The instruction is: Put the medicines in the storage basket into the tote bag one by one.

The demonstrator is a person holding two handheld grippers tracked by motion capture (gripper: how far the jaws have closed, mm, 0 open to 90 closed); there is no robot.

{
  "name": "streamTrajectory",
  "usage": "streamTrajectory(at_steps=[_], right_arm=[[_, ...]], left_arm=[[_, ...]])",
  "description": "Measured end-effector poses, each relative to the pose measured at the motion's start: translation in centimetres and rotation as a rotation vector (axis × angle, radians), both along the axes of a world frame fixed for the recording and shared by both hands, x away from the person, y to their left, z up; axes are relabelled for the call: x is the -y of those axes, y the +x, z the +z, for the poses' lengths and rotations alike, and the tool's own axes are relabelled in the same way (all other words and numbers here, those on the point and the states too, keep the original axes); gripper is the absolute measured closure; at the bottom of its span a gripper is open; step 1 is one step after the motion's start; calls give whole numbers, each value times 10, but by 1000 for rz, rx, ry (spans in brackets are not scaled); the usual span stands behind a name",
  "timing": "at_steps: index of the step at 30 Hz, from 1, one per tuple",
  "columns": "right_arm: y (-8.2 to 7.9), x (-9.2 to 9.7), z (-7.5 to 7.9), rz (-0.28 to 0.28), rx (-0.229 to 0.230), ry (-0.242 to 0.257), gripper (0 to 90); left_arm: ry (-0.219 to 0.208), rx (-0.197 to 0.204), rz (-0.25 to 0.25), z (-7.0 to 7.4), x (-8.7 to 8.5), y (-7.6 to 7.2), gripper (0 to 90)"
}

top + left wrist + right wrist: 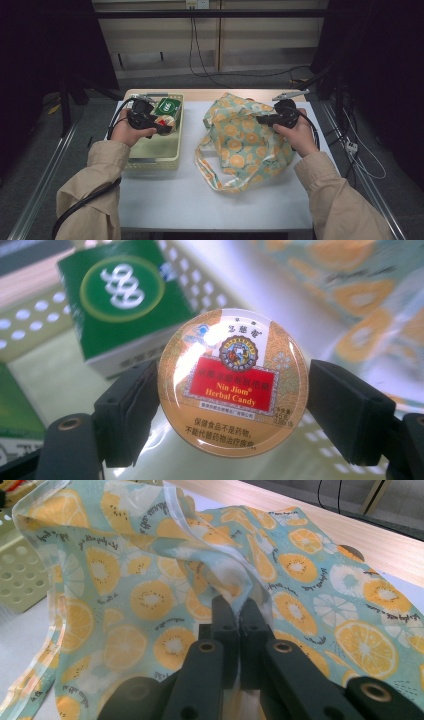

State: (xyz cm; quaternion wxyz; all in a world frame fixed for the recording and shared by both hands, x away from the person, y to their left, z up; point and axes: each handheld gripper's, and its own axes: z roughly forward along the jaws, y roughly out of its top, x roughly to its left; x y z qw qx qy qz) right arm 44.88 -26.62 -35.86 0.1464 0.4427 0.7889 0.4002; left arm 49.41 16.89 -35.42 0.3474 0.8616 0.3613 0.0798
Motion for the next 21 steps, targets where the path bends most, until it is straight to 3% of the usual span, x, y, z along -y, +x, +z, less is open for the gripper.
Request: streamTrajectory(at_steps=[3, 5, 7, 13, 21], right_arm=[[0, -1, 0, 2, 2, 1, 890], [0, -1, 0, 2, 0, -4, 891], [0, -2, 0, 2, -1, -4, 890], [0, -3, 0, 1, -3, -5, 891], [0, -4, 0, -2, -1, 0, 891]], left_arm=[[-2, -1, -28, 8, 7, -3, 222], [-38, -18, -59, 18, 18, -8, 222], [-36, -6, -68, 21, 23, -10, 222], [-84, 51, -172, 38, 57, -26, 222], [-116, 72, -254, 42, 90, -41, 222]])
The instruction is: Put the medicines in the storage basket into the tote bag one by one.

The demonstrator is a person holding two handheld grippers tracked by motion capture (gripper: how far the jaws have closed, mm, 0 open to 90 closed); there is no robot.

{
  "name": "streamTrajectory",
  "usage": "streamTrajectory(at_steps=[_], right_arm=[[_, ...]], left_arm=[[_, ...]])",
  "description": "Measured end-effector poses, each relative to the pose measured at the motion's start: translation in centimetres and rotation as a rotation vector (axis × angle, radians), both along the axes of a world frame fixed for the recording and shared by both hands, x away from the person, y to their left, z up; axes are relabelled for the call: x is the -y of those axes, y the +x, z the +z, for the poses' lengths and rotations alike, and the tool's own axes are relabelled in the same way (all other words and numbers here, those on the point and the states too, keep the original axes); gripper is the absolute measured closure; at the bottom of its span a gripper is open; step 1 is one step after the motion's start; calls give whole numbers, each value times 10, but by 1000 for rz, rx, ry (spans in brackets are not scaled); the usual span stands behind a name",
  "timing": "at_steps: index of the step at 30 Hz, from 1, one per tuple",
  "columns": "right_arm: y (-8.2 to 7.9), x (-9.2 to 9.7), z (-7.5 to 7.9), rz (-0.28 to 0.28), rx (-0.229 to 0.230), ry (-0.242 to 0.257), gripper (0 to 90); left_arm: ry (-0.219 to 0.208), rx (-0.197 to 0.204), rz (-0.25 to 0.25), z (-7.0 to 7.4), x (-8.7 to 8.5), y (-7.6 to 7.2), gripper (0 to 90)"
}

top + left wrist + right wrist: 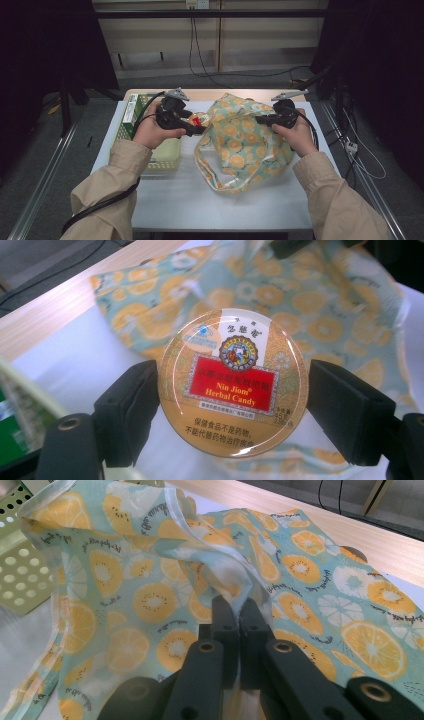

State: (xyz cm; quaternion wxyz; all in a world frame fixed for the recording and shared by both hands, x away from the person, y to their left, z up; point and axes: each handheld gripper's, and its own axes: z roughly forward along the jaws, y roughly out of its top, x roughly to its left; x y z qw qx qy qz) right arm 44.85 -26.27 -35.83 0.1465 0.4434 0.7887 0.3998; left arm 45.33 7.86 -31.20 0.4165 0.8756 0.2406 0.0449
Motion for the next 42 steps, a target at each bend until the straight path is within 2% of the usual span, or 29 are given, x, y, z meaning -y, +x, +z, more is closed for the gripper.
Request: streamTrajectory(at_steps=[2, 4, 5, 7, 8, 17, 20, 33, 36, 41, 42], right_arm=[[0, -1, 0, 3, -2, -1, 891], [0, -1, 0, 4, -3, -4, 890], [0, -1, 0, 5, -1, -4, 891], [0, -1, -1, 7, -3, -4, 891], [0, -1, -1, 6, -3, -3, 890], [-1, 0, -3, 4, -1, 4, 891], [-2, -1, -3, 7, -2, 0, 891], [-4, 1, 0, 7, 7, 8, 891], [-4, 0, -1, 9, 5, 8, 891], [-3, -3, -2, 12, 1, 10, 891], [-3, -4, -2, 13, 3, 9, 890]], left_arm=[[-5, -1, -29, -2, 12, -5, 222], [7, 9, -29, -2, 16, -6, 222], [-2, -4, -42, -4, 19, -7, 222], [18, 2, -58, -5, 25, -8, 222], [10, 1, -71, -7, 30, -10, 222], [7, -9, -100, -17, 49, -16, 222], [14, 1, -117, -23, 58, -17, 222], [10, -14, -125, -38, 76, -17, 222], [4, -18, -144, -41, 86, -20, 222], [-3, -9, -151, -46, 96, -21, 221], [13, -3, -137, -46, 98, -22, 221]])
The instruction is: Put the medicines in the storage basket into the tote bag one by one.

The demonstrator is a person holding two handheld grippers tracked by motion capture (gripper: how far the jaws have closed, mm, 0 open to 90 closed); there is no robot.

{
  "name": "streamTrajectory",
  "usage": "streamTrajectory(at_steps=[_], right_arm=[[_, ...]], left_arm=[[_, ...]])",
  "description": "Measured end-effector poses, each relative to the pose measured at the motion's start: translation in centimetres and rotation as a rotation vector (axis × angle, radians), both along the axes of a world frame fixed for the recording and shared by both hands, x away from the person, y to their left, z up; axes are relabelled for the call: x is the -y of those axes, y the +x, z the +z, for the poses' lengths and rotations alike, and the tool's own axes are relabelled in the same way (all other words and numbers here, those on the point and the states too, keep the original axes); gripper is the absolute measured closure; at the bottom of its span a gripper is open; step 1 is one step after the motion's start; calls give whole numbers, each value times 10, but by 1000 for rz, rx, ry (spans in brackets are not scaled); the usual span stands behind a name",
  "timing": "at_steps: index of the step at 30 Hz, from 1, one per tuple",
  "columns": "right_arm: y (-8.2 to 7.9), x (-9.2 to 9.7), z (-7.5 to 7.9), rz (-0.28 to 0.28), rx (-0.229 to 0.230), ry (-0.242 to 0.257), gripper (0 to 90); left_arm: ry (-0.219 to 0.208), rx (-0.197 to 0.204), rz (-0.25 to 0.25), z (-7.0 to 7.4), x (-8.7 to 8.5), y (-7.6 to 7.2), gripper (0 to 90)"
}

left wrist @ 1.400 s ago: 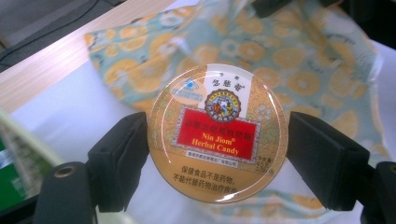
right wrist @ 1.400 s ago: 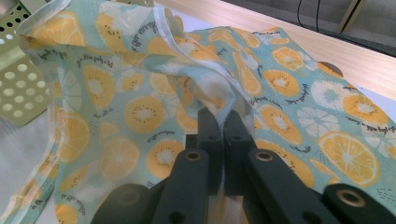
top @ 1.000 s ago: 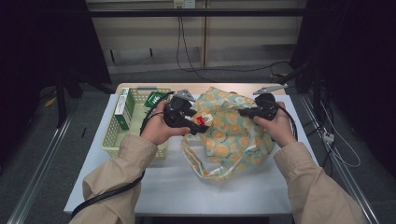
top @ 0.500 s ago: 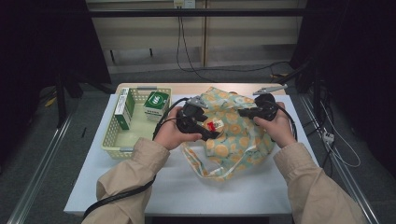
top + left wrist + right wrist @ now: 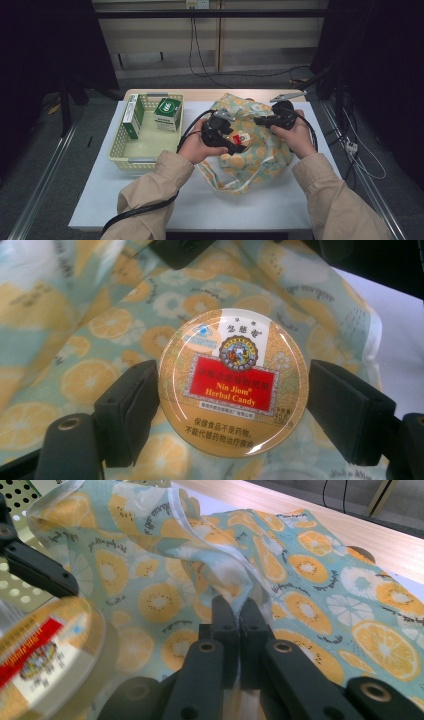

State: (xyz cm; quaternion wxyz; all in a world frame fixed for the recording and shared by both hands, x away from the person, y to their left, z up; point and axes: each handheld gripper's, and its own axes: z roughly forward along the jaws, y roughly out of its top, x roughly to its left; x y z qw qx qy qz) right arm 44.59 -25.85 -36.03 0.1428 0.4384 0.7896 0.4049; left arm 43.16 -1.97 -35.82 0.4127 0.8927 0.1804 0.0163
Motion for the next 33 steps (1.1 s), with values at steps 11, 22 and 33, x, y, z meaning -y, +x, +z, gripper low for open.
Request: streamTrajectory(at_steps=[11, 22, 33], right_arm=[[-2, 2, 4, -4, 7, 14, 891], [-5, 6, 5, -2, 1, 32, 891], [-3, 5, 4, 4, -8, 42, 890]], left_arm=[[5, 1, -15, -25, 21, 6, 221], [24, -18, 71, -40, 23, 28, 221], [15, -15, 150, -44, 9, 51, 221]])
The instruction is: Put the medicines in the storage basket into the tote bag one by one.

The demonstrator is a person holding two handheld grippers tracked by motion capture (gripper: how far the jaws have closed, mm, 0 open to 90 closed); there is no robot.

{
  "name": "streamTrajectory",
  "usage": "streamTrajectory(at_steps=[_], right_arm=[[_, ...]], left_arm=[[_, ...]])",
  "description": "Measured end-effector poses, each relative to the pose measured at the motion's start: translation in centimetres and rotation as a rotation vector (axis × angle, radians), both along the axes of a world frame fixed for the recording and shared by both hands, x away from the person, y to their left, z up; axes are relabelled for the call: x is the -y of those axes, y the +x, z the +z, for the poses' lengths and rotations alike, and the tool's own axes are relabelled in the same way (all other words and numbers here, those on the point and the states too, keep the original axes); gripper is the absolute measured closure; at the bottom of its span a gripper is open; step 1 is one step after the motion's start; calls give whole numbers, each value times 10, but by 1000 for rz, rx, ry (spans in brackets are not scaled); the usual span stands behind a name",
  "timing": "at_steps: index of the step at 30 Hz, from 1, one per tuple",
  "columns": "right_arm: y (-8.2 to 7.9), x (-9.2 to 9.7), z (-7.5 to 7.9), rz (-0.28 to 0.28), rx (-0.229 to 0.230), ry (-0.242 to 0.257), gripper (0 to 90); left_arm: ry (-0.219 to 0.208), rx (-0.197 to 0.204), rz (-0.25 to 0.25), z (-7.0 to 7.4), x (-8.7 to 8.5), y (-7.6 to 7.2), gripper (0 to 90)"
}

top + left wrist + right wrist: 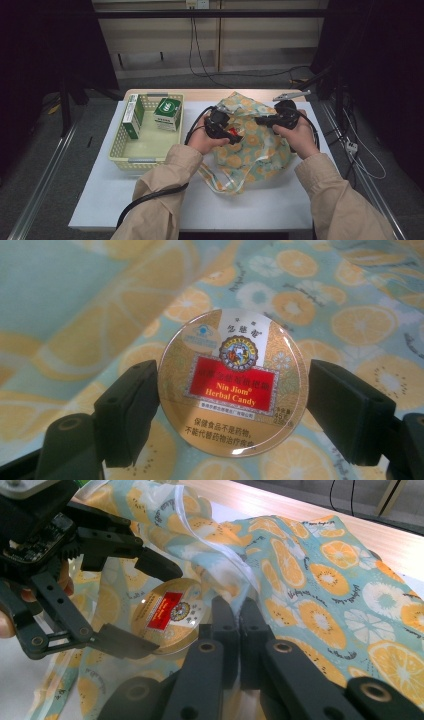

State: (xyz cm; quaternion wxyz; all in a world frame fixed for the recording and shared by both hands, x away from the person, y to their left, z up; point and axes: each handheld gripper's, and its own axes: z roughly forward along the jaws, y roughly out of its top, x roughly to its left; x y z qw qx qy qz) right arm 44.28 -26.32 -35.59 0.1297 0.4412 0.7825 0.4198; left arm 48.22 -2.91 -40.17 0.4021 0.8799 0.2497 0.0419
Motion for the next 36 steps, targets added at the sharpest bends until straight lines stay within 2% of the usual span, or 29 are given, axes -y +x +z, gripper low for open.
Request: streamTrajectory(at_steps=[1, 3, 8, 9, 10, 11, 12, 13, 17, 18, 20, 26, 27, 28, 30, 32, 34, 36], right_arm=[[0, -1, 0, 1, -1, -1, 890], [1, -1, -1, 2, -2, 0, 890], [2, -1, -2, -3, -10, -2, 890], [2, -1, -3, -2, -10, 1, 890], [2, -1, -3, -2, -11, 1, 890], [2, -1, -3, -2, -13, -1, 890], [3, 0, -3, -6, -12, -1, 890], [3, 0, -3, -7, -12, 2, 890], [6, 2, -6, -22, -18, -1, 890], [7, 1, -8, -26, -21, -3, 890], [10, 1, -10, -28, -26, 2, 890], [27, 7, -24, -73, -34, -7, 890], [27, 7, -24, -73, -34, -7, 890], [34, 13, -29, -100, -41, -16, 890], [40, 18, -33, -124, -49, 15, 890], [41, 19, -34, -131, -52, 25, 890], [41, 19, -35, -118, -55, 29, 890], [40, 17, -32, -110, -50, 32, 890]], left_arm=[[8, 2, 1, 0, 0, 1, 221], [-3, 2, 13, -2, 1, 1, 221], [-15, 2, -1, -3, 10, 0, 221], [6, 23, 18, -3, 15, -1, 221], [6, 23, 18, -3, 15, -1, 221], [-14, 7, -1, -4, 16, 3, 221], [-6, 15, 16, -4, 17, 3, 221], [-14, 7, 5, -5, 18, 6, 221], [-10, 9, 14, -9, 21, 11, 221], [1, 26, 54, -12, 24, 14, 221], [-5, 11, 50, -15, 25, 20, 221], [-22, -6, 57, -22, 29, 32, 221], [-12, -5, 53, -23, 30, 33, 221], [-4, 4, 61, -25, 32, 35, 221], [-14, -6, 55, -26, 33, 37, 221], [0, -2, 46, -28, 35, 39, 221], [11, -4, 60, -31, 40, 45, 221], [1, -3, 90, -34, 45, 48, 221]])
